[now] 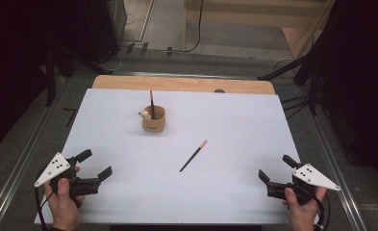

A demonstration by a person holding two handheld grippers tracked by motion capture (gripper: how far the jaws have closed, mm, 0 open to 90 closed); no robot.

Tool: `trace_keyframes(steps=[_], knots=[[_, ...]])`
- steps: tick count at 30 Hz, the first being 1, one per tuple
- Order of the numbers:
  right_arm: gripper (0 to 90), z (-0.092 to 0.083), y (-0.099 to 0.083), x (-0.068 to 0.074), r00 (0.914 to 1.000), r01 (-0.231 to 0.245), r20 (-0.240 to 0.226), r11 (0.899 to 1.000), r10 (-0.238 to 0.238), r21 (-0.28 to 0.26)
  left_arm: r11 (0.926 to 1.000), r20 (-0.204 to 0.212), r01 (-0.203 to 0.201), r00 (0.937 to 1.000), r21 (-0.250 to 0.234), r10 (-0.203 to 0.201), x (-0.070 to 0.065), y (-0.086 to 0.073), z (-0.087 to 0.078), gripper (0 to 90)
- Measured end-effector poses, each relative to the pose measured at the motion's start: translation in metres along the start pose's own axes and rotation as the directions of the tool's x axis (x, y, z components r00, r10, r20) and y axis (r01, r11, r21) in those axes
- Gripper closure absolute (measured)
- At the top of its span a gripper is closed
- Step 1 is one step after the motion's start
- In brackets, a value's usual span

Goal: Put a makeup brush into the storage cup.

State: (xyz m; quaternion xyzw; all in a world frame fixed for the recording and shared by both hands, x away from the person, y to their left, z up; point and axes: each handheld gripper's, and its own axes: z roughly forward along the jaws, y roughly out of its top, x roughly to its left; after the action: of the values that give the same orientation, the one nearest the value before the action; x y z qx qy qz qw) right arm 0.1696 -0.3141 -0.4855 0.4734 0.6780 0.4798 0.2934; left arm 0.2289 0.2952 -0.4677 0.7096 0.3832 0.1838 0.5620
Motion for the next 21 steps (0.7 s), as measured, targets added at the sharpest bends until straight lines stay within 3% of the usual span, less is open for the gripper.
trace_keyframes(steps=[11,21], knots=[[2.2,0.000,0.001,0.002,0.9998,0.000,0.020,1.000,0.000,-0.016,0.9999,-0.005,0.010,0.9999,-0.008,-0.010,0.003,-0.001,-0.002,0.0],[2.1,0.005,0.013,0.005,0.9994,-0.011,-0.032,1.000,0.011,-0.009,0.9998,-0.002,0.014,0.9999,-0.016,-0.014,0.005,0.000,-0.004,0.0]])
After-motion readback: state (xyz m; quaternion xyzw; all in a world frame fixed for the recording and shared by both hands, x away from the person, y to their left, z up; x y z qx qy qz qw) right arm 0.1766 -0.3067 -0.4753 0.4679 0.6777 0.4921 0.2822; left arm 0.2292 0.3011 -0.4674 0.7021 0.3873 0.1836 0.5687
